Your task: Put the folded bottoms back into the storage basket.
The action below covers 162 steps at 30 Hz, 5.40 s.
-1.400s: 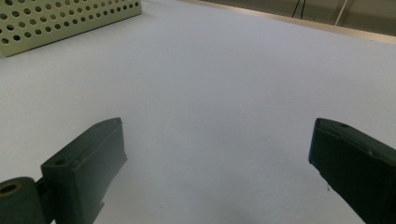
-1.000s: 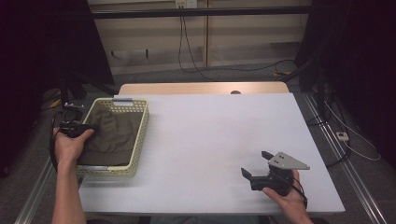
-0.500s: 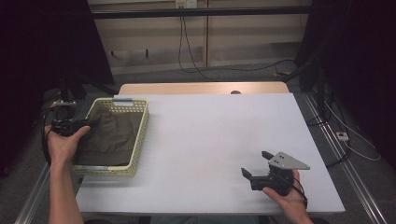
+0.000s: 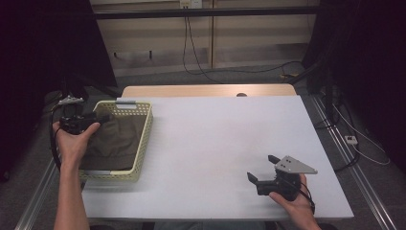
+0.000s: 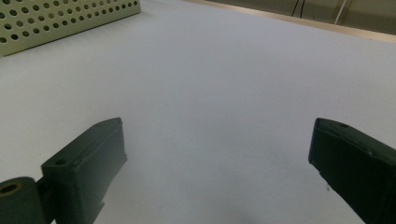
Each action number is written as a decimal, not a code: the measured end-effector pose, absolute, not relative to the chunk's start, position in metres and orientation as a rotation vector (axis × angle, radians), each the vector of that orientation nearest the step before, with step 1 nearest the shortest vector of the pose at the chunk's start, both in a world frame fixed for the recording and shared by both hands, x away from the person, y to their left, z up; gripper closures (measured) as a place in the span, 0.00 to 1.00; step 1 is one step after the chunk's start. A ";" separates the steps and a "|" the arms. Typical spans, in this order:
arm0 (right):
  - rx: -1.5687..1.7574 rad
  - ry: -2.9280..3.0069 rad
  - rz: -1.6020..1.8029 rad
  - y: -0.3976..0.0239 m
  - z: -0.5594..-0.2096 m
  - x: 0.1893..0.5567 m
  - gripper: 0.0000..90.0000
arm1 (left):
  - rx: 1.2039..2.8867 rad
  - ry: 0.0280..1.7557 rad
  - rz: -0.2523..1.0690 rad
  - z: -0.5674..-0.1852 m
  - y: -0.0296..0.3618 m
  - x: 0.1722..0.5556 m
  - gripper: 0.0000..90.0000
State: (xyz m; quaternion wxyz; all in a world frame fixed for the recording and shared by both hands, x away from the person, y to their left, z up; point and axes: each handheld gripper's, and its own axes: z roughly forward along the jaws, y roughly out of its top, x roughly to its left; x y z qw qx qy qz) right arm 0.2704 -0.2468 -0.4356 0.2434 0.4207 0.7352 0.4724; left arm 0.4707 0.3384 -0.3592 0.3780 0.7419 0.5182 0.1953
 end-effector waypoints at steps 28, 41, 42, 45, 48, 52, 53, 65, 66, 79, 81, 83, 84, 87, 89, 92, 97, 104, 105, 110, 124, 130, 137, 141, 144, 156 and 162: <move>1.147 2.012 1.291 -0.246 -0.436 0.270 0.04 | 2.181 1.559 0.602 -0.411 0.329 0.492 1.00; 1.153 2.013 1.288 -0.247 -0.436 0.270 0.04 | 2.252 1.556 0.578 -0.418 0.323 0.495 1.00; 1.150 2.014 1.288 -0.246 -0.436 0.270 0.04 | 2.252 1.559 0.575 -0.418 0.323 0.495 1.00; 1.151 2.015 1.287 -0.246 -0.436 0.271 0.04 | 2.280 1.558 0.587 -0.419 0.322 0.495 1.00; 1.148 2.020 1.285 -0.245 -0.436 0.270 0.05 | 2.276 1.577 0.572 -0.421 0.322 0.496 1.00; 1.148 2.020 1.286 -0.245 -0.436 0.270 0.05 | 2.312 1.584 0.519 -0.426 0.320 0.499 1.00; 1.148 2.020 1.286 -0.244 -0.436 0.271 0.05 | 2.316 1.584 0.522 -0.426 0.320 0.499 1.00; 1.148 2.023 1.284 -0.244 -0.437 0.272 0.05 | 2.251 1.616 0.456 -0.425 0.323 0.500 0.99; 1.150 2.022 1.283 -0.244 -0.437 0.272 0.05 | 2.252 1.607 0.457 -0.424 0.324 0.499 0.97; 1.154 2.016 1.283 -0.246 -0.436 0.270 0.05 | 2.161 1.488 0.497 -0.407 0.328 0.494 0.70; 1.157 2.016 1.285 -0.246 -0.436 0.270 0.05 | 2.137 1.478 0.482 -0.404 0.330 0.494 0.67; 1.153 2.015 1.289 -0.247 -0.436 0.270 0.05 | 2.099 1.450 0.482 -0.400 0.331 0.492 0.61; 1.152 2.014 1.291 -0.247 -0.436 0.271 0.05 | 2.081 1.446 0.483 -0.398 0.332 0.491 0.59; 1.162 2.016 1.297 -0.248 -0.437 0.272 0.05 | 2.041 1.425 0.520 -0.391 0.335 0.487 0.51; 1.158 2.018 1.299 -0.248 -0.437 0.272 0.05 | 1.993 1.422 0.530 -0.386 0.337 0.485 0.43; 1.158 2.017 1.305 -0.249 -0.436 0.271 0.05 | 1.911 1.433 0.569 -0.379 0.341 0.483 0.27; 1.160 2.015 1.303 -0.250 -0.437 0.271 0.05 | 1.815 1.389 0.519 -0.371 0.347 0.481 0.18; 1.164 2.011 1.292 -0.249 -0.436 0.272 0.05 | 1.798 1.279 0.440 -0.360 0.348 0.477 0.06; 1.164 2.010 1.290 -0.249 -0.436 0.271 0.05 | 1.790 1.263 0.433 -0.358 0.349 0.475 0.06; 1.171 2.002 1.287 -0.250 -0.435 0.269 0.05 | 1.719 1.214 0.480 -0.350 0.352 0.469 0.06; 1.206 1.981 1.279 -0.250 -0.436 0.271 0.04 | 1.716 1.128 0.590 -0.327 0.347 0.453 0.06; 1.209 1.973 1.269 -0.252 -0.436 0.272 0.04 | 1.762 1.090 0.543 -0.330 0.346 0.443 0.08; 1.222 2.020 1.246 -0.251 -0.439 0.272 0.04 | 1.770 1.080 0.512 -0.337 0.351 0.434 0.08; 1.220 2.015 1.247 -0.251 -0.439 0.272 0.04 | 1.772 1.078 0.522 -0.339 0.352 0.425 0.08; 1.223 2.006 1.248 -0.251 -0.438 0.272 0.04 | 1.772 1.074 0.530 -0.340 0.354 0.420 0.08; 1.225 1.988 1.249 -0.252 -0.437 0.272 0.05 | 1.786 1.054 0.549 -0.338 0.357 0.394 0.08; 1.223 1.992 1.255 -0.251 -0.437 0.272 0.05 | 1.838 1.040 0.557 -0.341 0.353 0.383 0.08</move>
